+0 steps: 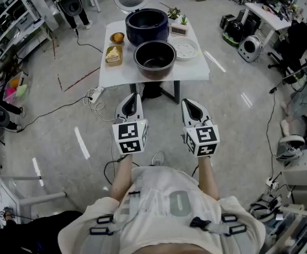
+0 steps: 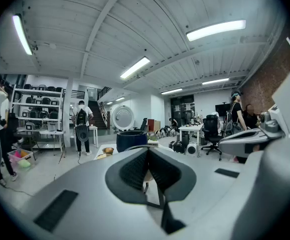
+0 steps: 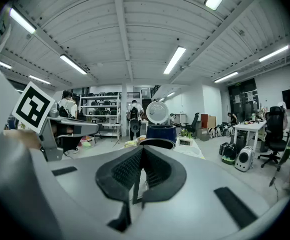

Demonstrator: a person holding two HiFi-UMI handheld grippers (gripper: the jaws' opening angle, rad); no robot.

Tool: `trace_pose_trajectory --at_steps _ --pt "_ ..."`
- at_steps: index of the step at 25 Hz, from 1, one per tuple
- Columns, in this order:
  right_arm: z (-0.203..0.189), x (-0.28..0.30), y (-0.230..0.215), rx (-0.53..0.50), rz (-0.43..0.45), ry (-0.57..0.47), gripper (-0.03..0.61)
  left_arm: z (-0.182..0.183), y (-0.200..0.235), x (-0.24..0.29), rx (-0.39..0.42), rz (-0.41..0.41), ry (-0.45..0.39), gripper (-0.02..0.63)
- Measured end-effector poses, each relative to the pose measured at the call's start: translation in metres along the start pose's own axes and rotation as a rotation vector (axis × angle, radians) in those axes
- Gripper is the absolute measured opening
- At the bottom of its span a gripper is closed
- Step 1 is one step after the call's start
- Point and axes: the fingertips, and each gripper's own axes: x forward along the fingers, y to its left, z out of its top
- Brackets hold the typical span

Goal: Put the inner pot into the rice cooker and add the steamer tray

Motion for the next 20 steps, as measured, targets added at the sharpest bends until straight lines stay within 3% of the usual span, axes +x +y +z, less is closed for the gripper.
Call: trace_pose_trajectory --at_steps 10,20 --pt "-0.006 0.005 0.003 0.017 0.004 0.011 0.006 -0.009 0.010 -0.001 -0.021 0.004 0.015 0.021" --pt "0.005 0.056 0.009 -0.045 -0.023 0.015 0.006 0.006 0.053 0.025 -0.049 0.019 -0.030 0.021"
